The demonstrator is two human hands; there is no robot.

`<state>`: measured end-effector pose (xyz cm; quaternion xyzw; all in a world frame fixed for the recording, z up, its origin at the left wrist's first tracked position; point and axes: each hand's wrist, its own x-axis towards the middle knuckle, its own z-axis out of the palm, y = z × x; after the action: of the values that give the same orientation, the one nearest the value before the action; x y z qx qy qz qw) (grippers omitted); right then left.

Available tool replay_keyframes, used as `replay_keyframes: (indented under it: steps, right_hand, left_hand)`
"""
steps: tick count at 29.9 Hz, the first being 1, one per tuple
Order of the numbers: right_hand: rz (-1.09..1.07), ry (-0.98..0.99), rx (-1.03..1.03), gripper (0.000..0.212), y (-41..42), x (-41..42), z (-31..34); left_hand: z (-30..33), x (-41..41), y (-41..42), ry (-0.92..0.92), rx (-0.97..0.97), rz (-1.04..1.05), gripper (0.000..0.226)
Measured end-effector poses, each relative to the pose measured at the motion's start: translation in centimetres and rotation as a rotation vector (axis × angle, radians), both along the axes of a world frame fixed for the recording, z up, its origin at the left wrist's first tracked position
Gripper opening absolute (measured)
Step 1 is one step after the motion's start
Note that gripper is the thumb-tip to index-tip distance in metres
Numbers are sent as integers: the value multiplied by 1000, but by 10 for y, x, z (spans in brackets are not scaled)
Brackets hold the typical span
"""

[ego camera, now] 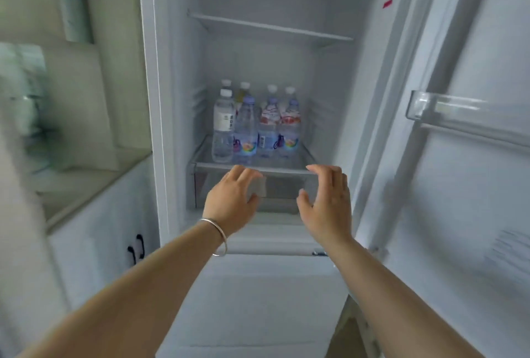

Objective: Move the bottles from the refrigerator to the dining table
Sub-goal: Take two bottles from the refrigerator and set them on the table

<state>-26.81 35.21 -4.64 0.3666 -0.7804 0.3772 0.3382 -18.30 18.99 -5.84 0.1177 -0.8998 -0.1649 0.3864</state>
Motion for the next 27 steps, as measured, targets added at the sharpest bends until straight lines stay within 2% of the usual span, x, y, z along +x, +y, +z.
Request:
replay_keyframes:
  steps: [5, 9, 13, 18, 23, 25, 27]
  right_hand:
    - [-2, -154, -25, 43, -87, -38, 3]
    - [74, -369, -79, 54, -140, -63, 3]
    - [116, -492, -58, 69, -178, -98, 9]
    - [223, -625, -145, 84, -215, -141, 4]
    - [208, -516, -65, 97, -232, -172, -6]
    - [211, -463, -17, 102, -240, -180, -8]
    - [259, -458, -27, 95, -250, -185, -8]
  left_hand:
    - [3, -38, -90, 5, 200, 23, 41]
    - [0, -71, -130, -56, 308, 16, 47]
    - [8, -106, -156, 40, 486, 17, 57]
    - [6, -137, -175, 179, 499, 3, 75]
    - [13, -173, -193, 311, 709, 15, 87]
    - [10, -191, -206, 379, 734, 16, 85]
    - [-2, -211, -221, 417, 742, 34, 78]
